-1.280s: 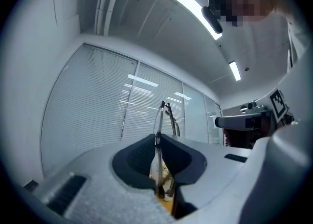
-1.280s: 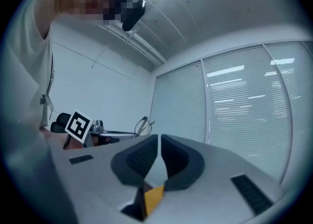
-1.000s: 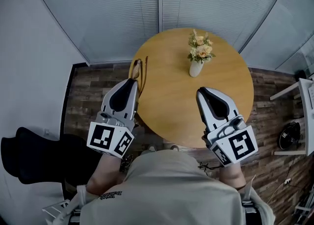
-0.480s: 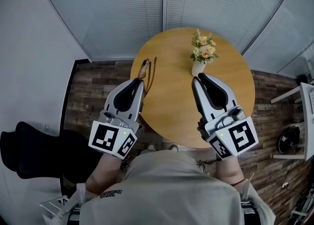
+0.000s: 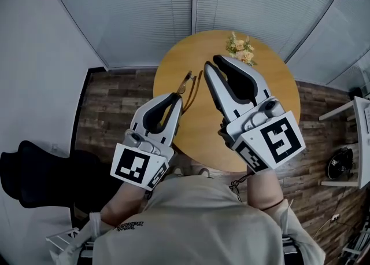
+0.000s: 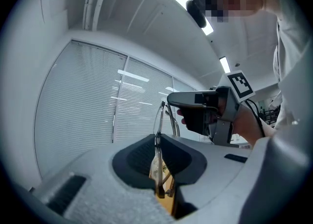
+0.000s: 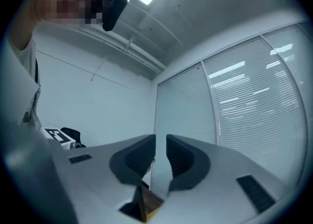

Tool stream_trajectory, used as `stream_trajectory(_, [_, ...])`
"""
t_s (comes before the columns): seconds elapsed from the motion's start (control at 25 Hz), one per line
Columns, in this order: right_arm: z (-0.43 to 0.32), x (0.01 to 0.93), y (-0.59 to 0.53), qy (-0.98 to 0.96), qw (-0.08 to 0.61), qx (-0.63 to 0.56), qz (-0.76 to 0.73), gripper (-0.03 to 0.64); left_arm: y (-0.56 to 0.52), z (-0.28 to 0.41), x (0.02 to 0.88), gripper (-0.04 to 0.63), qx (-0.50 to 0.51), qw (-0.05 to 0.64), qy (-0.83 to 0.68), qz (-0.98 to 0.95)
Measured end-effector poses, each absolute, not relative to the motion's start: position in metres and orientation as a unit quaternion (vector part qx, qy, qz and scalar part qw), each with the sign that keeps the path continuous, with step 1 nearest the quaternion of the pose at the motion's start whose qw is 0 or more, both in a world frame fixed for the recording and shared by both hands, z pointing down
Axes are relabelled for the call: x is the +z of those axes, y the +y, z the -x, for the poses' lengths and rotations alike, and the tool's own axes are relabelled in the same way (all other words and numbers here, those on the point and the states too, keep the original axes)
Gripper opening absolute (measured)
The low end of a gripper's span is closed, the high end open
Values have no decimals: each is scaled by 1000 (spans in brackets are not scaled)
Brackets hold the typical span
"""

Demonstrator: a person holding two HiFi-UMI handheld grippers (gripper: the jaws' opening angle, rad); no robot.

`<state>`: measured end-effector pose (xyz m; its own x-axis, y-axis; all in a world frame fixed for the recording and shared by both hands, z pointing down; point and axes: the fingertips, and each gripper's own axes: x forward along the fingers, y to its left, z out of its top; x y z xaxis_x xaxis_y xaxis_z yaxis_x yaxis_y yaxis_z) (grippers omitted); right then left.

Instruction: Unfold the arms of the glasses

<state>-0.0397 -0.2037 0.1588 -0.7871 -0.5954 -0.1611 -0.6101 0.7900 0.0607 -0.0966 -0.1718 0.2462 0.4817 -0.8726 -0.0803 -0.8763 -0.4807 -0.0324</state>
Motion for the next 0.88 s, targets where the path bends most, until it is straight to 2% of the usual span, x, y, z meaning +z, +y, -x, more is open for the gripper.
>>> stream_trajectory(0.32, [52, 175, -206, 948, 40, 51, 311, 49, -171, 100, 241, 48, 36, 32, 515, 856])
stream_trajectory(0.68, [33, 194, -204, 946, 41, 27, 319, 49, -173, 123, 237, 48, 66, 18, 550, 832])
stream_trajectory(0.88, [27, 220, -203, 949, 15, 31, 312, 49, -185, 141, 234, 49, 77, 11, 574, 815])
